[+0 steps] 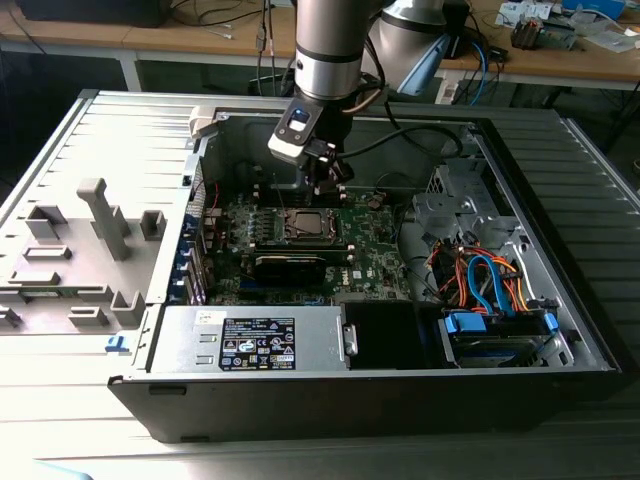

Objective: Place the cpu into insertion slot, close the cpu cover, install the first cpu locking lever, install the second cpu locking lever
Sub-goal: 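Install the first cpu locking lever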

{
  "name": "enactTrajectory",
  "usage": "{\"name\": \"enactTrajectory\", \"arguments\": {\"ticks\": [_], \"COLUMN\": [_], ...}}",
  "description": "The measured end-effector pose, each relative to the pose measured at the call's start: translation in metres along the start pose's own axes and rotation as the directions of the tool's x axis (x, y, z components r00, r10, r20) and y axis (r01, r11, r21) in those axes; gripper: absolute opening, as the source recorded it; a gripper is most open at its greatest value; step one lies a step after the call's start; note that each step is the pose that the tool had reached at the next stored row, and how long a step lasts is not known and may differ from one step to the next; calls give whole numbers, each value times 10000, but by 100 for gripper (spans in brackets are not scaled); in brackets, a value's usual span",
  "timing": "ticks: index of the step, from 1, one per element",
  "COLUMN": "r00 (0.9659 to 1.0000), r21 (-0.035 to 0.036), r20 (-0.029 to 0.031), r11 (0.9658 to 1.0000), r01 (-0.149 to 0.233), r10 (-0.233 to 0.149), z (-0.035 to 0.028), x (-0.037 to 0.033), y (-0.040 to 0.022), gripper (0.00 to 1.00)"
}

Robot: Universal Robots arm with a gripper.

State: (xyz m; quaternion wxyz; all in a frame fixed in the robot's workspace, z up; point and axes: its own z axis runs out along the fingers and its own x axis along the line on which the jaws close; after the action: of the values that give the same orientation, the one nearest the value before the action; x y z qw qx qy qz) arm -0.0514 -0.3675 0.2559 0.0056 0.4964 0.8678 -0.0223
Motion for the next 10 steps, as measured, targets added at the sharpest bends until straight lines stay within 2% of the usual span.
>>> {"name": "enactTrajectory", "arguments": {"ticks": [10], "r00": [9985], "r21": [-17], "r20": [18], "r11": [9985], "r01": [540], "r10": [-540], "z": [0], "x": [0], "y": [0], "gripper": [11]}}
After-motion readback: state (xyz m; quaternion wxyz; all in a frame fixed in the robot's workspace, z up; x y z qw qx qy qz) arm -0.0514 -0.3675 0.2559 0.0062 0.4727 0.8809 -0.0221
